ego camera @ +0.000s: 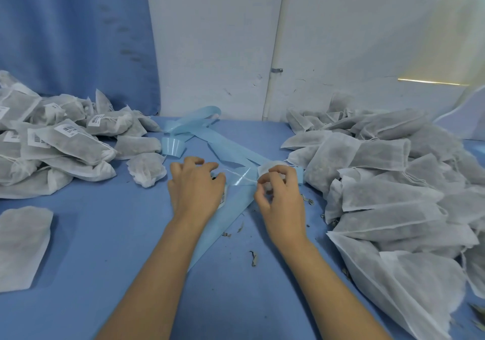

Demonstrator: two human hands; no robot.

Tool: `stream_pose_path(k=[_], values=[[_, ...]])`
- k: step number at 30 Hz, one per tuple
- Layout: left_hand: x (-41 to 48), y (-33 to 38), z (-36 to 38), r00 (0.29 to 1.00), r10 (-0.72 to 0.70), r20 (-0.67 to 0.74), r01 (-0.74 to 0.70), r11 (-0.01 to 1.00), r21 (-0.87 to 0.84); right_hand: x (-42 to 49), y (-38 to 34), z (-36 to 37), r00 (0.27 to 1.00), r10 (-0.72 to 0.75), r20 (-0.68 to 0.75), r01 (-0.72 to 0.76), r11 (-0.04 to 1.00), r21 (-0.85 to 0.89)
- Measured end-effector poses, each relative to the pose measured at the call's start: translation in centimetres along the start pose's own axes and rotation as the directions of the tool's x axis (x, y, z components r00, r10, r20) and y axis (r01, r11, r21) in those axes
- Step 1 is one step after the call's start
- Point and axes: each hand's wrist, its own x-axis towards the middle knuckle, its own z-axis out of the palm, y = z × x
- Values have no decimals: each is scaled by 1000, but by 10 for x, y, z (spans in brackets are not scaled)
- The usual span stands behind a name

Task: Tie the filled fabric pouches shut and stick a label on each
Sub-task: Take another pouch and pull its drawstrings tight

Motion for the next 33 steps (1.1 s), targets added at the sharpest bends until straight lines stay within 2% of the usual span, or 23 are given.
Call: stream_pose_path(k=[2,4,6,8,10,15,17,18,19,21,22,24,25,27,29,31,33], values=[[-3,5,0,996,69,-57,-67,997,28,0,-1,1,1000,-11,-15,11,1000,14],[-6,14,2,981,146,-130,-160,981,-107,0,-5,3,999,-44,-23,44,999,15],[-11,26,5,991,123,-49,-132,925,-357,-1,-8,4,996,-85,-34,85,996,-3],[-16,33,10,990,74,121,-6,875,-485,-1,-9,4,994,-103,-38,103,995,0],[-19,34,16,976,52,213,58,875,-481,-1,-8,4,992,-112,-51,113,993,22],[-20,32,19,980,100,173,-7,882,-470,1,-4,4,991,-107,-85,116,987,110],[-21,33,18,969,68,237,71,843,-533,1,-5,3,993,-84,-77,99,969,228],[-21,34,18,951,40,307,164,776,-609,1,-7,4,994,-63,-83,85,955,283],[-22,35,18,923,23,385,274,663,-696,1,-9,4,994,-37,-102,69,942,328],[-22,37,17,864,38,503,453,377,-808,2,-12,5,982,20,-188,48,935,352],[-22,37,16,844,52,534,504,265,-822,3,-13,5,970,38,-238,46,940,337],[-22,37,15,817,81,571,560,123,-819,4,-14,4,956,114,-270,-24,948,316],[-22,37,15,812,92,576,571,83,-817,4,-14,3,961,179,-211,-101,937,334],[-22,38,15,816,104,568,563,75,-823,3,-15,3,951,309,10,-289,876,386],[-23,39,16,834,91,545,528,161,-834,5,-18,1,889,403,217,-456,740,495],[-23,39,17,852,66,519,490,244,-837,11,-20,-5,843,440,308,-534,617,578],[-23,39,17,865,49,500,465,298,-834,16,-21,-10,835,433,339,-547,594,590]])
